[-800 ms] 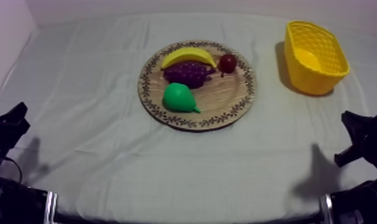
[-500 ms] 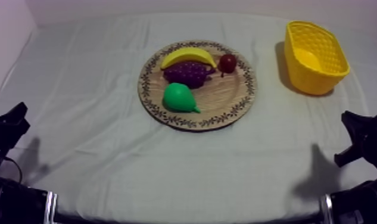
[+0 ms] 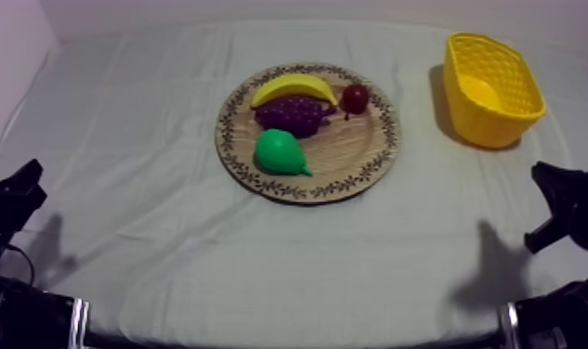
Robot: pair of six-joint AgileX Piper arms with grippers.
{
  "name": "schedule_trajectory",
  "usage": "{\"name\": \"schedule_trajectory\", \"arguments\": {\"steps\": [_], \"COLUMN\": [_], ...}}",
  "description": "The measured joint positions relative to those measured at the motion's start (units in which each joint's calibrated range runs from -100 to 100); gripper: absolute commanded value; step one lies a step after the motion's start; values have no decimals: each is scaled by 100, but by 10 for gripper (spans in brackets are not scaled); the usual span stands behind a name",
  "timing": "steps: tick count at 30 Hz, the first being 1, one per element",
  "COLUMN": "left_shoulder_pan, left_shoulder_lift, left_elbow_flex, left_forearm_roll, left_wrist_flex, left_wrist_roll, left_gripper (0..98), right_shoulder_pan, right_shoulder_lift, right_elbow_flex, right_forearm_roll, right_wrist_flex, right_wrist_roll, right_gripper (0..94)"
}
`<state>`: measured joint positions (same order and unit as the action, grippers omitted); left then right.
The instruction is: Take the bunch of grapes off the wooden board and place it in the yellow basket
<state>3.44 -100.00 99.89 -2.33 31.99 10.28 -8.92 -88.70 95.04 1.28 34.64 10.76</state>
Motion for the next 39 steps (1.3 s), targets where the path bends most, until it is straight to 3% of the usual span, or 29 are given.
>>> {"name": "schedule_trajectory", "arguments": {"steps": [15, 24, 39], "left_shoulder_pan": [0, 0, 0], "left_shoulder_lift": [0, 0, 0], "left_elbow_flex": [0, 0, 0], "left_forearm_roll": [0, 0, 0], "left_wrist_flex": [0, 0, 0], "left_wrist_roll": [0, 0, 0], "left_gripper": [1, 1, 1], "right_shoulder_pan": [-260, -475, -893], "right_shoulder_lift": [2722, 4130, 6102], "right_elbow_flex": [-2804, -4596, -7484], "right_forearm_roll": [-128, -251, -128], "right_wrist_flex": [477, 1292, 2594], "right_wrist_roll": [140, 297, 64], "right_gripper": [6, 6, 6]}}
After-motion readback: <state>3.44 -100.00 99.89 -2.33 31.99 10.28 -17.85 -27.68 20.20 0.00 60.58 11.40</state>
